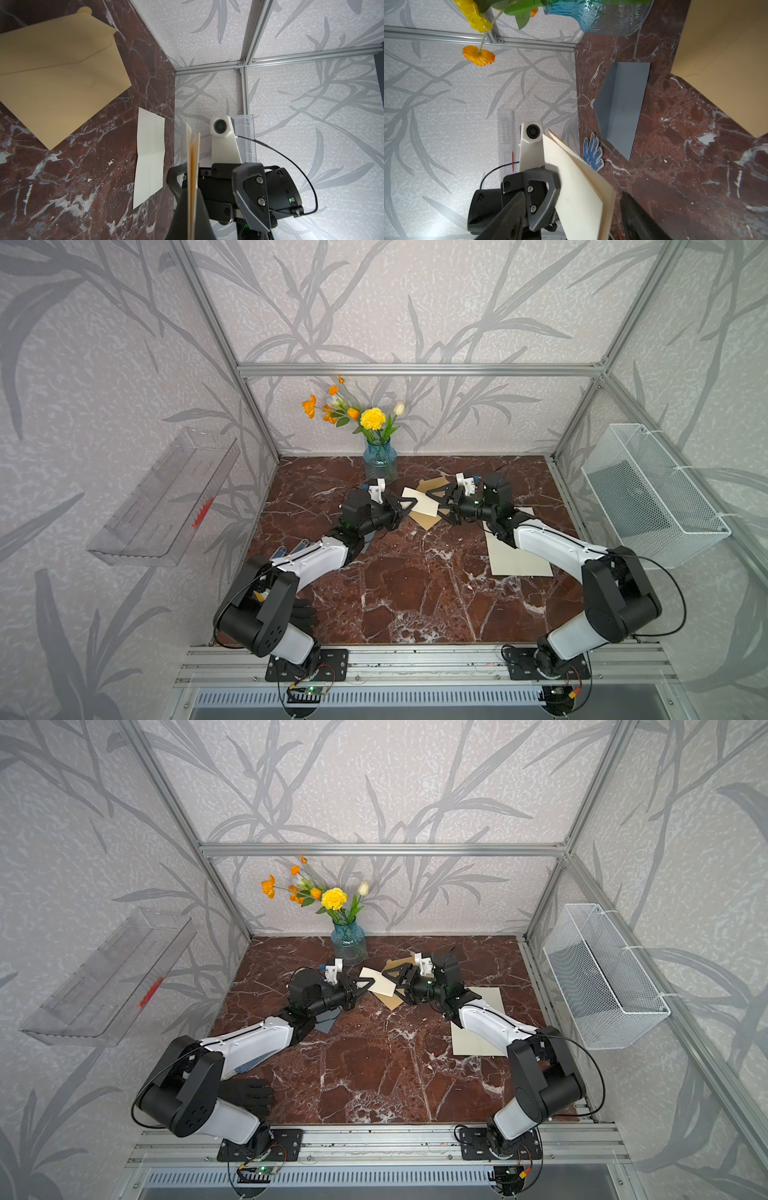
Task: Fold the letter paper in half and place it into the envelope
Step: Fold the letter paper.
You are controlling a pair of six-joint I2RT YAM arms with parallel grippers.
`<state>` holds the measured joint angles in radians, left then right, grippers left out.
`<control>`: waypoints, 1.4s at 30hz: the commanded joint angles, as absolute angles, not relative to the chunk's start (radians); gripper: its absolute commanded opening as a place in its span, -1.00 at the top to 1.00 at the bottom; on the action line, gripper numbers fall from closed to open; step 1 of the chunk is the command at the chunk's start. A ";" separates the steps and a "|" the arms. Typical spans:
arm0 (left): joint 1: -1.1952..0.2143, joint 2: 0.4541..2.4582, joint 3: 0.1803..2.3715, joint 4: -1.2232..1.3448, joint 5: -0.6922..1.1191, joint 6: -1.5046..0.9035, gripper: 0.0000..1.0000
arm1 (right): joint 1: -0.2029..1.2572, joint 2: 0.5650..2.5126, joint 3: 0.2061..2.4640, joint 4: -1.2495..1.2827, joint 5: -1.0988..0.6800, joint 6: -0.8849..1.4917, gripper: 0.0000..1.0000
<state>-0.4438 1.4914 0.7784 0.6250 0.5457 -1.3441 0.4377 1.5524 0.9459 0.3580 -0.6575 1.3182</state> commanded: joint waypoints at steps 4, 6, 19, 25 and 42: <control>-0.453 1.417 0.785 0.548 0.391 -1.297 1.00 | 0.538 1.454 0.854 0.419 -0.477 1.498 -0.28; -0.459 1.413 0.798 0.531 0.380 -1.277 1.00 | 0.559 1.461 0.843 0.457 -0.446 1.538 -0.18; -0.499 1.409 0.763 0.552 0.359 -1.266 1.00 | 0.622 1.577 0.861 0.647 -0.309 1.680 0.27; -0.513 1.393 0.752 0.539 0.338 -1.246 1.00 | 0.656 1.618 0.889 0.684 -0.272 1.711 0.39; -0.465 1.296 0.768 0.389 0.436 -1.114 -0.13 | 0.518 1.598 0.974 0.512 -0.610 1.495 0.94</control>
